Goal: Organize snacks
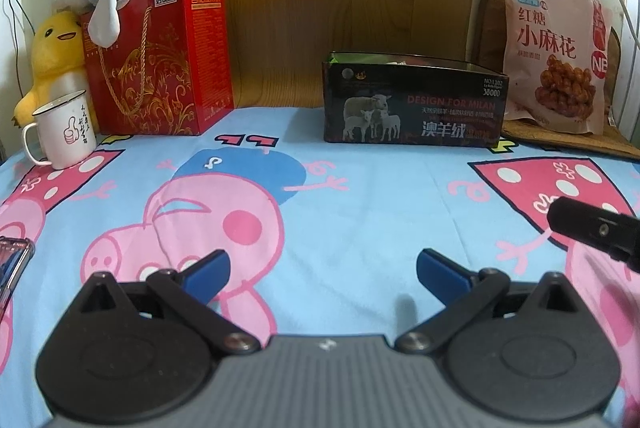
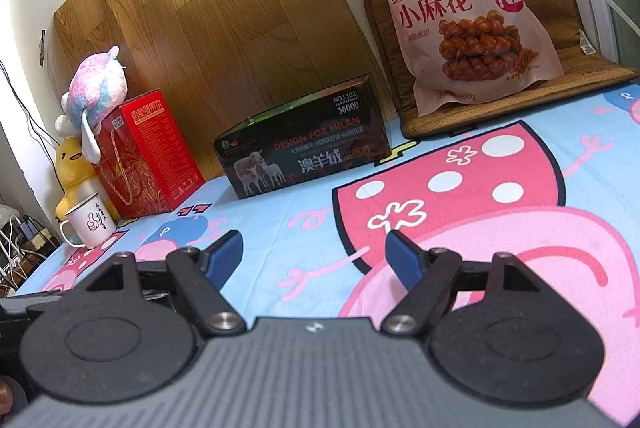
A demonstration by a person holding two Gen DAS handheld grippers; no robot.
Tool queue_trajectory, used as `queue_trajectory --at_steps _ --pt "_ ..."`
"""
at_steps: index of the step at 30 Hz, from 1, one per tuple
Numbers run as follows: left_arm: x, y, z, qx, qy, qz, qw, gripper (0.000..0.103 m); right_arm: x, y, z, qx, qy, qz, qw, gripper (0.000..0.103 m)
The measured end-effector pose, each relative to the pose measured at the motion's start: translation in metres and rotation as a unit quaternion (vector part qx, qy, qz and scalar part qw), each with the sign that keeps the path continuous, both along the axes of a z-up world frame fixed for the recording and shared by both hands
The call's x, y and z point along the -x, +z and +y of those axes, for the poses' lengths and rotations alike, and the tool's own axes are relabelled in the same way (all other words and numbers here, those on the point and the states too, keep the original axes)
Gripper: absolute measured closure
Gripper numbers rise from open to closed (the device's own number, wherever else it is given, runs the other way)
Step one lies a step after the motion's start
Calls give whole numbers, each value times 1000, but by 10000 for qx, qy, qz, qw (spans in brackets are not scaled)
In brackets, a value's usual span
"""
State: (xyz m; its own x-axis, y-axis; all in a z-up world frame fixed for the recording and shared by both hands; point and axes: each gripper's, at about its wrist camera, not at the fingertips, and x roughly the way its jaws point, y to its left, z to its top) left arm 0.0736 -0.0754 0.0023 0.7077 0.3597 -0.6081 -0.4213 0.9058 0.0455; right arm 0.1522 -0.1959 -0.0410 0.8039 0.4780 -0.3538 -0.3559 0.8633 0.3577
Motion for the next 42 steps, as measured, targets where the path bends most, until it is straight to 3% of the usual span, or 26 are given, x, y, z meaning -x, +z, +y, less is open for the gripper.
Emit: queue_trajectory --at_steps 42 --pt "-1 -3 -2 12 -42 36 10000 0 0 0 0 1 1 6 10000 22"
